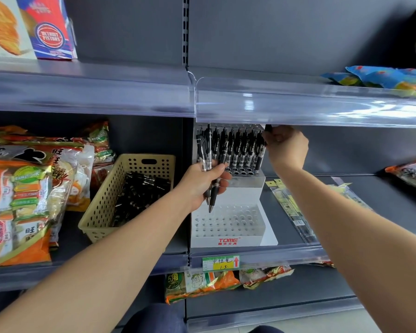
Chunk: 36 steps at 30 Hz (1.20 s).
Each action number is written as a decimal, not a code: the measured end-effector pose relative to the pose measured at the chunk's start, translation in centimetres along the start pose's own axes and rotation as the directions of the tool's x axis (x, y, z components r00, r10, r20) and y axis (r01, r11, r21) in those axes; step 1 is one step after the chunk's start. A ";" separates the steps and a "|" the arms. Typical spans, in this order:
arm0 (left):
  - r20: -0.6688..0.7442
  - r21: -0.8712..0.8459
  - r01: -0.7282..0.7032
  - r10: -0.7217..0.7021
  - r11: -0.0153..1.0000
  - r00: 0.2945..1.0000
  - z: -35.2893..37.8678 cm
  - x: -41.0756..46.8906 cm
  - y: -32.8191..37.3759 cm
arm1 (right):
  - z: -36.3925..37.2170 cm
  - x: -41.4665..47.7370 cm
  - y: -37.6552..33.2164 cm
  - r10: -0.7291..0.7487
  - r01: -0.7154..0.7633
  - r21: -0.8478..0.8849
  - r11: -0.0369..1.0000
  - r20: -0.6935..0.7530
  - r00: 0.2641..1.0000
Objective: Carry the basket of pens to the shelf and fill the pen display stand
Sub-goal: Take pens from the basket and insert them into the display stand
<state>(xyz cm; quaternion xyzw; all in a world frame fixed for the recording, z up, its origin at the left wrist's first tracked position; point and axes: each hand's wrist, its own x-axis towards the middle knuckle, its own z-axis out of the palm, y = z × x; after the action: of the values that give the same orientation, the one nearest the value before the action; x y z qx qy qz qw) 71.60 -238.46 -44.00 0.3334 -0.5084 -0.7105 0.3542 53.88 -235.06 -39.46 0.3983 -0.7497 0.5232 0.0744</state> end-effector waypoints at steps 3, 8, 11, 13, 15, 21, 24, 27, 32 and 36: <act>0.002 0.004 -0.003 0.003 1.000 1.000 0.1 0.1 -0.1 | 0.2 -0.1 0.5 0.033 -0.032 -0.022 0.999 0.050 0.998; -0.005 -0.008 0.001 -0.001 1.000 1.000 0.2 0.1 -0.3 | 0.6 -0.5 1.8 0.085 -0.075 -0.080 0.994 0.132 0.988; -0.001 -0.009 0.015 -0.015 1.000 1.000 0.2 0.2 -0.4 | 0.9 -0.5 2.1 0.102 -0.090 -0.085 0.992 0.143 0.984; -0.004 -0.020 0.028 -0.028 0.999 1.000 0.3 0.3 -0.5 | 1.0 -0.4 2.1 0.099 -0.083 -0.109 0.991 0.143 0.985; -0.002 -0.030 0.032 -0.032 0.999 0.999 0.3 0.4 -0.6 | 1.1 -0.2 2.2 0.086 -0.067 -0.140 0.988 0.138 0.987; -0.001 -0.083 0.038 -0.038 0.996 0.999 0.5 0.3 -0.7 | 1.2 -0.4 2.6 0.074 -0.046 -0.174 0.984 0.162 0.984; 0.000 -0.005 0.013 -0.013 1.000 1.000 0.6 0.4 -0.9 | 1.2 -0.8 2.6 0.092 -0.064 -0.184 0.981 0.147 0.985; -0.015 0.007 0.009 -0.009 1.000 1.000 0.6 0.5 -1.0 | 0.9 -1.7 1.7 0.095 -0.087 -0.143 0.986 0.054 0.994; -0.030 -0.051 -0.001 0.000 0.999 1.000 1.0 0.3 -1.1 | 0.9 -4.0 -1.1 0.000 -0.038 0.151 0.988 0.248 0.969; -0.036 -0.040 -0.028 0.026 0.999 0.999 1.1 0.3 -1.1 | 1.2 -4.6 -2.1 0.038 -0.146 0.231 0.962 0.417 0.908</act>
<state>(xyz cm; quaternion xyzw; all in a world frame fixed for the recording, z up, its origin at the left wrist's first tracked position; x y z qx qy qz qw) 70.34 -237.94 -44.84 0.3321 -0.4920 -0.7097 0.3794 58.76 -234.01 -40.86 0.4689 -0.6924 0.5241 -0.1612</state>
